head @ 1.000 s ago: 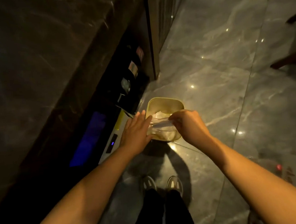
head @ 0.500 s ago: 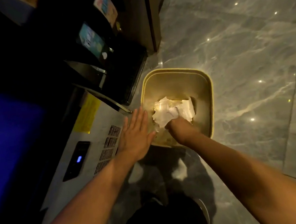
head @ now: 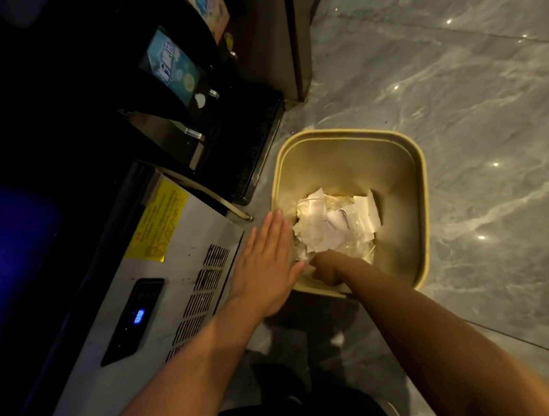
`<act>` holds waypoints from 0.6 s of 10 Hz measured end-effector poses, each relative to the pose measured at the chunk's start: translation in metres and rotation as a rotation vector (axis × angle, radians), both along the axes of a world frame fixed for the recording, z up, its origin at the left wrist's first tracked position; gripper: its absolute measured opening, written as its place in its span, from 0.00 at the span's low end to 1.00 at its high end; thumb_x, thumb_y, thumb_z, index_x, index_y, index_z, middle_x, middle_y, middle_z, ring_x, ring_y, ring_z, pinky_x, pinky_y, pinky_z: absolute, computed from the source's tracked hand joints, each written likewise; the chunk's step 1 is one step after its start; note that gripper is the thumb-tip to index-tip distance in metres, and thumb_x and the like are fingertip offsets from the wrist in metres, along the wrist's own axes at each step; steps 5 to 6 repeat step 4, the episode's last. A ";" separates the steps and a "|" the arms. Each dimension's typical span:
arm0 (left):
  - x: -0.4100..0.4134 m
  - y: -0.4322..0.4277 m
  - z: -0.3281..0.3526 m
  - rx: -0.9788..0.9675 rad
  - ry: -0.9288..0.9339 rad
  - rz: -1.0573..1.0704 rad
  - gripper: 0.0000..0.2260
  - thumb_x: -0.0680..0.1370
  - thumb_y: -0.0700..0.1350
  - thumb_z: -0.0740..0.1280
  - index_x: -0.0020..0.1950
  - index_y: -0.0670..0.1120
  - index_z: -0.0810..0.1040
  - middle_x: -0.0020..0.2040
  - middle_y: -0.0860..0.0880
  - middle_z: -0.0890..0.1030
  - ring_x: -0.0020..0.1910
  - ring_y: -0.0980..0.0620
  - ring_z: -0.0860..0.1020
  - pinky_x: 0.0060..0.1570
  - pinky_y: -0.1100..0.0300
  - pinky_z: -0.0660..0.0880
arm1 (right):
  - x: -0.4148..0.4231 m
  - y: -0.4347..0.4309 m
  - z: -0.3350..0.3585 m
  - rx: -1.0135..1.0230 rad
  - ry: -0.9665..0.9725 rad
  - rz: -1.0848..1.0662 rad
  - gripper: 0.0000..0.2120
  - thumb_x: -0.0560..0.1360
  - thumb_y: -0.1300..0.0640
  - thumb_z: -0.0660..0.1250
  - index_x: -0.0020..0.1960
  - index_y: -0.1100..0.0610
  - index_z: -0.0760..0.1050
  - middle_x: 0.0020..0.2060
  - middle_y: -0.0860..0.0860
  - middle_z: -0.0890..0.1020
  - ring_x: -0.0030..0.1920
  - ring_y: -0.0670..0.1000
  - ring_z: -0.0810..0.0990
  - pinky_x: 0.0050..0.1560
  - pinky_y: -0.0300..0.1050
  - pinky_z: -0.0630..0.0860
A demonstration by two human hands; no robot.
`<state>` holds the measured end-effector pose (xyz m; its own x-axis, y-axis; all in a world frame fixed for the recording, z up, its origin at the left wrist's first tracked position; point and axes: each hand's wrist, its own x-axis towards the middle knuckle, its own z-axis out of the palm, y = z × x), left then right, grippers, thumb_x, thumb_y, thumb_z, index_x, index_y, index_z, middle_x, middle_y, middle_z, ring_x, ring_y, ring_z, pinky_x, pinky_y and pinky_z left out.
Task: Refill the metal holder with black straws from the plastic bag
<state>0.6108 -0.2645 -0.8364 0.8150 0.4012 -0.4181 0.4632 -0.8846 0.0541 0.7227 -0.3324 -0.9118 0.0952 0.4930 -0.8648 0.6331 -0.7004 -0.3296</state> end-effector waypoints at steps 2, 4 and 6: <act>0.005 0.003 0.042 -0.056 0.115 0.077 0.28 0.78 0.56 0.44 0.64 0.44 0.29 0.74 0.43 0.35 0.67 0.50 0.31 0.69 0.53 0.35 | 0.004 -0.019 0.087 0.178 -0.008 0.063 0.28 0.78 0.56 0.55 0.73 0.58 0.47 0.74 0.60 0.54 0.71 0.61 0.61 0.70 0.54 0.60; 0.021 -0.029 0.175 -0.115 -0.097 0.112 0.29 0.78 0.55 0.48 0.71 0.43 0.39 0.76 0.44 0.41 0.74 0.47 0.41 0.72 0.51 0.42 | 0.005 -0.058 0.245 0.484 -0.165 -0.088 0.29 0.78 0.53 0.56 0.73 0.61 0.48 0.74 0.62 0.53 0.74 0.59 0.54 0.72 0.51 0.57; 0.021 -0.029 0.175 -0.115 -0.097 0.112 0.29 0.78 0.55 0.48 0.71 0.43 0.39 0.76 0.44 0.41 0.74 0.47 0.41 0.72 0.51 0.42 | 0.005 -0.058 0.245 0.484 -0.165 -0.088 0.29 0.78 0.53 0.56 0.73 0.61 0.48 0.74 0.62 0.53 0.74 0.59 0.54 0.72 0.51 0.57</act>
